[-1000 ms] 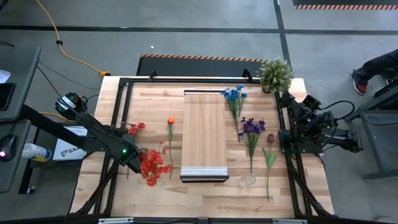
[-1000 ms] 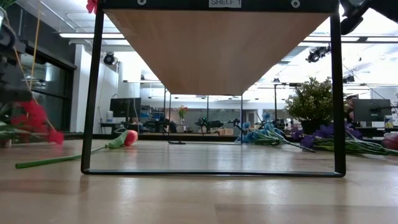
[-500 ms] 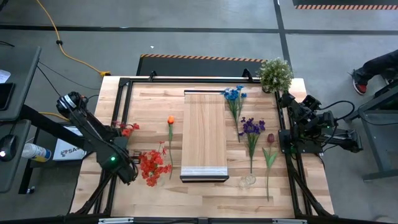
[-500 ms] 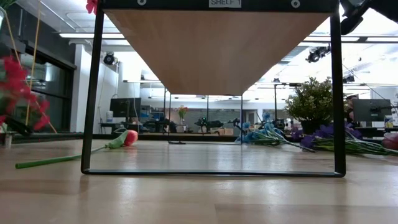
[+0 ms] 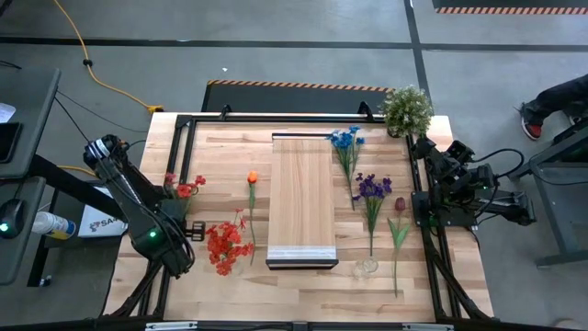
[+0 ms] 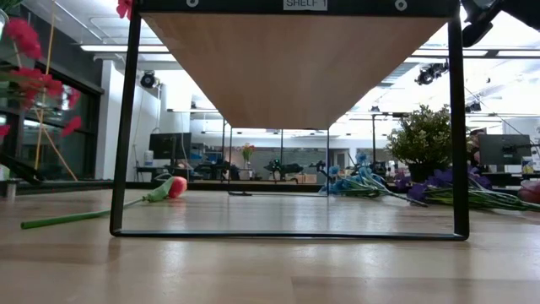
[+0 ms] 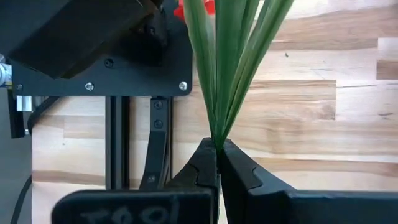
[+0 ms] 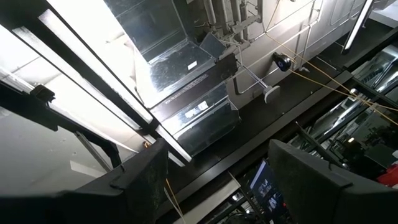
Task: Pick and place flowers into a vace then onto a shelf
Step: Put the orange flowers into the left transparent vase
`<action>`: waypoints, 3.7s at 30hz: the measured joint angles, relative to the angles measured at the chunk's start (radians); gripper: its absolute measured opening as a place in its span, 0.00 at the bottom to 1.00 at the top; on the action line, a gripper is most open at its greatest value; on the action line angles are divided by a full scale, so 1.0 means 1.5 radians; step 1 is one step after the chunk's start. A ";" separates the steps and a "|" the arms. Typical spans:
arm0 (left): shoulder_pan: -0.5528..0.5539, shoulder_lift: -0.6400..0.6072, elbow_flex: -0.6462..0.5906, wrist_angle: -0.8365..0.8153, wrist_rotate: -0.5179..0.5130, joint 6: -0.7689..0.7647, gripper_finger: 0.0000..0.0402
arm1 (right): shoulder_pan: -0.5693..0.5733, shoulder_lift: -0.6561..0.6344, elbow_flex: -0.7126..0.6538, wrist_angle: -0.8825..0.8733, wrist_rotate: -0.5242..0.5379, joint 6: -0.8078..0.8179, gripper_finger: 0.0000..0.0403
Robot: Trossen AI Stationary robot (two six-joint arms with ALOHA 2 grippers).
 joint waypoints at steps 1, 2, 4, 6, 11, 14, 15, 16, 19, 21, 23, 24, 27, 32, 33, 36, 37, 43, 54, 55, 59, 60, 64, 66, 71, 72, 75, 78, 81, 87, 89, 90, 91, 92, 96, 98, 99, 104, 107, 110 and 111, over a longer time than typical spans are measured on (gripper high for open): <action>0.000 0.000 0.000 0.000 0.000 0.000 0.09 | 0.000 0.000 0.000 0.000 0.000 0.000 0.66; 0.000 0.000 0.000 0.000 0.001 0.000 0.09 | 0.000 0.000 0.000 0.000 0.000 0.000 0.66; 0.000 0.000 0.000 0.000 0.008 0.001 0.09 | 0.000 0.000 0.000 0.000 0.000 0.000 0.67; 0.000 0.000 0.000 0.000 0.015 0.001 0.09 | 0.000 0.000 0.000 0.000 0.000 0.000 0.66; 0.000 0.000 0.004 0.002 0.027 0.016 0.09 | 0.000 0.000 0.000 0.000 0.000 0.000 0.66; 0.000 0.000 0.023 0.004 0.038 0.036 0.09 | 0.000 0.000 0.000 0.000 -0.001 0.000 0.67; -0.001 0.000 0.032 0.002 0.038 0.043 0.09 | 0.000 0.000 0.000 0.000 -0.001 0.000 0.66; -0.001 0.000 0.040 0.001 0.039 0.050 0.09 | 0.000 0.000 0.000 0.000 -0.001 0.000 0.66; -0.001 0.000 0.066 0.001 0.039 0.072 0.09 | 0.000 0.000 0.000 0.000 -0.001 0.000 0.66; -0.001 0.000 0.082 0.001 0.039 0.083 0.09 | 0.000 0.000 0.000 0.000 -0.001 0.000 0.66; -0.001 0.000 0.096 0.001 0.041 0.084 0.09 | 0.000 0.000 0.000 0.000 -0.001 0.000 0.67; -0.003 0.000 0.101 0.001 0.040 0.084 0.09 | 0.000 0.000 0.000 0.000 -0.001 0.000 0.66; -0.022 0.000 0.109 0.001 0.032 0.068 0.09 | 0.000 0.000 0.000 0.000 -0.008 0.000 0.66; -0.075 0.000 0.109 0.000 0.036 0.002 0.09 | 0.000 0.000 0.000 0.000 -0.015 0.000 0.67; -0.085 0.000 0.109 0.000 0.040 -0.005 0.09 | 0.000 0.000 0.000 0.000 -0.015 0.000 0.66; -0.104 0.000 0.109 0.004 0.052 -0.013 0.09 | 0.000 0.000 0.000 0.000 -0.015 0.000 0.66; -0.105 0.000 0.109 0.007 0.051 -0.015 0.09 | 0.000 0.000 0.000 0.000 -0.015 0.000 0.66; -0.105 0.000 0.109 0.011 0.026 -0.016 0.09 | 0.000 0.000 0.000 0.000 -0.015 0.000 0.66; -0.131 0.001 0.156 0.000 -0.090 -0.009 0.09 | 0.000 0.000 0.000 0.000 -0.015 0.000 0.66; -0.131 0.001 0.159 0.000 -0.091 -0.009 0.09 | 0.000 0.000 0.000 0.000 -0.015 0.000 0.66; -0.130 0.001 0.173 0.000 -0.100 -0.006 0.09 | 0.000 0.000 0.000 0.000 -0.015 0.000 0.67; -0.130 0.001 0.177 0.000 -0.107 -0.006 0.09 | 0.000 0.000 0.000 0.000 -0.015 0.000 0.67; -0.131 0.001 0.194 0.000 -0.159 0.006 0.09 | 0.000 0.000 0.000 0.000 -0.015 0.000 0.66; -0.131 0.000 0.198 0.000 -0.174 0.010 0.09 | 0.000 0.000 0.000 0.000 -0.015 0.000 0.66; -0.130 0.000 0.200 0.000 -0.174 0.011 0.09 | 0.000 0.000 0.000 0.000 -0.015 0.000 0.66; -0.130 0.000 0.200 0.000 -0.173 0.011 0.09 | 0.000 0.000 0.000 0.000 -0.015 0.000 0.66; -0.130 0.001 0.216 0.000 -0.172 0.014 0.09 | 0.000 0.000 0.000 0.000 -0.015 0.000 0.66; -0.130 0.000 0.235 0.001 -0.178 0.024 0.09 | 0.000 0.000 0.000 0.000 -0.015 0.000 0.67; -0.130 0.000 0.248 -0.001 -0.173 0.031 0.09 | 0.000 0.000 0.000 0.000 -0.017 0.000 0.66; -0.130 0.000 0.262 0.001 -0.165 0.033 0.09 | 0.000 0.000 0.000 -0.003 -0.030 0.001 0.67; -0.130 0.000 0.270 0.000 -0.164 0.036 0.09 | 0.000 0.000 0.000 -0.007 -0.030 0.000 0.66; -0.130 0.000 0.274 0.001 -0.164 0.037 0.09 | 0.000 0.000 0.000 -0.008 -0.030 0.000 0.66; -0.130 0.000 0.278 0.000 -0.164 0.041 0.09 | 0.000 0.000 0.000 -0.008 -0.030 0.000 0.66; -0.130 0.000 0.282 0.000 -0.164 0.045 0.09 | 0.000 0.000 0.000 -0.010 -0.030 0.001 0.66; -0.130 -0.003 0.300 0.000 -0.172 0.053 0.09 | 0.000 0.000 0.000 -0.012 -0.030 0.001 0.67; -0.130 -0.005 0.309 0.000 -0.174 0.063 0.09 | 0.000 0.000 0.000 -0.014 -0.031 0.000 0.66; -0.130 -0.006 0.312 0.000 -0.174 0.065 0.09 | 0.000 0.000 0.000 -0.016 -0.031 0.001 0.66; -0.130 -0.008 0.335 0.000 -0.176 0.071 0.08 | 0.000 0.000 0.000 -0.030 -0.031 0.011 0.67; -0.130 -0.009 0.348 0.000 -0.177 0.079 0.09 | 0.000 0.000 0.000 -0.041 -0.031 0.013 0.66; -0.130 -0.009 0.363 0.000 -0.188 0.085 0.08 | 0.000 0.000 0.000 -0.041 -0.031 0.013 0.66; -0.130 -0.009 0.369 0.000 -0.198 0.089 0.08 | 0.000 0.000 0.000 -0.041 -0.031 0.013 0.66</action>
